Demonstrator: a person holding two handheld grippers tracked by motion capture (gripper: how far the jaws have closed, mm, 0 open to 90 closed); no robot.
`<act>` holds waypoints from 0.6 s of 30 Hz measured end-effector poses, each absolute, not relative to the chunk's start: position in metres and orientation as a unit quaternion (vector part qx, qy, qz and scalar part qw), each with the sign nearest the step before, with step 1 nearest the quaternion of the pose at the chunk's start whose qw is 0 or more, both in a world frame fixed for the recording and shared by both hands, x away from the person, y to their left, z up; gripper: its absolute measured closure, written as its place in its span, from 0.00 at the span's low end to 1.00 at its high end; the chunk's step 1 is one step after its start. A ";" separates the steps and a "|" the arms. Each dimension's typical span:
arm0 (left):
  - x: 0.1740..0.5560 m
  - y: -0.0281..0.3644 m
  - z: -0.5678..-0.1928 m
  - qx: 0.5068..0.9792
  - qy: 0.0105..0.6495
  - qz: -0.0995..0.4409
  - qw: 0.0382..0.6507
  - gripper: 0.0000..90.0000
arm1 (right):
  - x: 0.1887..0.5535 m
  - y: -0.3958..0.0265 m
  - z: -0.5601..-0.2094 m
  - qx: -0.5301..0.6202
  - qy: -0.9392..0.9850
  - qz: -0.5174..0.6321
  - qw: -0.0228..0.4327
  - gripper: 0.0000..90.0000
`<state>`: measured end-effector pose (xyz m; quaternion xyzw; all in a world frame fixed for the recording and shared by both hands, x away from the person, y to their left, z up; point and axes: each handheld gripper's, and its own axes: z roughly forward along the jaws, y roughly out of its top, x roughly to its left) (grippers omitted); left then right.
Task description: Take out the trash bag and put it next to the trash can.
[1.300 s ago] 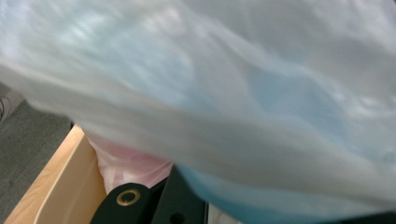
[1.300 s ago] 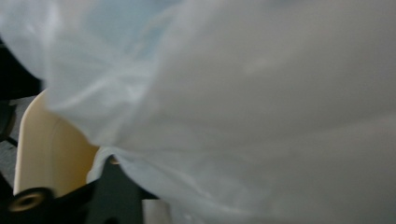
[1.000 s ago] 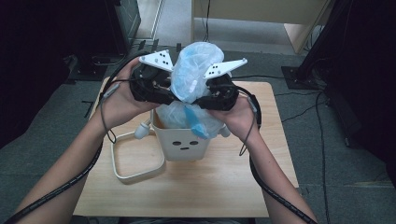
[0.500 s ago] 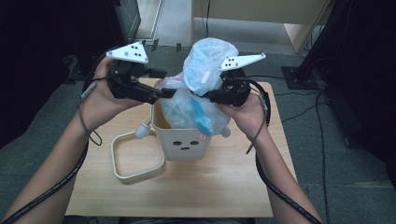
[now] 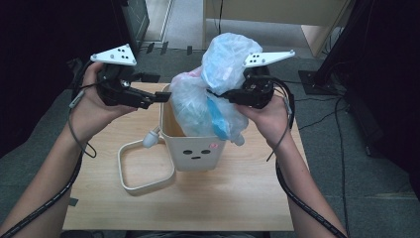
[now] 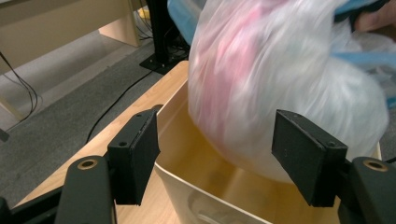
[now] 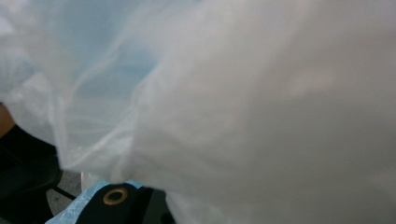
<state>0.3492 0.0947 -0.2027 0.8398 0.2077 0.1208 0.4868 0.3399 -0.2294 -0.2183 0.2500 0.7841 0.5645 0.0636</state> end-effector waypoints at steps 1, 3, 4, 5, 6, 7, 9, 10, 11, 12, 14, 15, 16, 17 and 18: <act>0.349 0.096 -0.203 0.840 0.209 0.122 0.485 0.35 | 0.339 -0.231 -0.216 0.251 0.781 0.568 0.062 0.95; 0.350 0.097 -0.205 0.842 0.211 0.118 0.483 0.35 | 0.337 -0.235 -0.212 0.249 0.780 0.570 0.067 0.95; 0.350 0.098 -0.205 0.842 0.213 0.117 0.482 0.35 | 0.336 -0.237 -0.209 0.249 0.781 0.569 0.070 0.95; 0.350 0.098 -0.206 0.842 0.214 0.117 0.481 0.35 | 0.335 -0.240 -0.207 0.248 0.780 0.570 0.074 0.95; 0.351 0.098 -0.207 0.843 0.214 0.118 0.480 0.35 | 0.334 -0.243 -0.205 0.249 0.780 0.569 0.075 0.94; 0.351 0.098 -0.208 0.843 0.215 0.117 0.479 0.35 | 0.333 -0.247 -0.202 0.252 0.778 0.570 0.077 0.94; 0.352 0.097 -0.210 0.844 0.216 0.115 0.477 0.35 | 0.332 -0.254 -0.198 0.255 0.773 0.576 0.077 0.94; 0.352 0.095 -0.212 0.845 0.216 0.114 0.476 0.35 | 0.331 -0.257 -0.196 0.257 0.770 0.580 0.075 0.94; 0.352 0.095 -0.213 0.847 0.215 0.114 0.472 0.35 | 0.331 -0.260 -0.194 0.257 0.768 0.581 0.078 0.94; 0.352 0.093 -0.214 0.848 0.215 0.114 0.471 0.35 | 0.329 -0.263 -0.191 0.256 0.766 0.584 0.082 0.94; 0.352 0.092 -0.215 0.850 0.214 0.114 0.467 0.35 | 0.327 -0.270 -0.185 0.258 0.761 0.589 0.087 0.94; 0.352 0.091 -0.216 0.851 0.213 0.114 0.467 0.35 | 0.326 -0.274 -0.183 0.261 0.759 0.589 0.090 0.94; 0.352 0.091 -0.217 0.852 0.213 0.113 0.465 0.35 | 0.325 -0.278 -0.181 0.264 0.758 0.590 0.094 0.94; 0.352 0.091 -0.217 0.851 0.213 0.113 0.466 0.35 | 0.324 -0.282 -0.179 0.265 0.756 0.591 0.095 0.94; 0.352 0.091 -0.218 0.851 0.214 0.112 0.467 0.35 | 0.323 -0.287 -0.177 0.268 0.755 0.591 0.098 0.94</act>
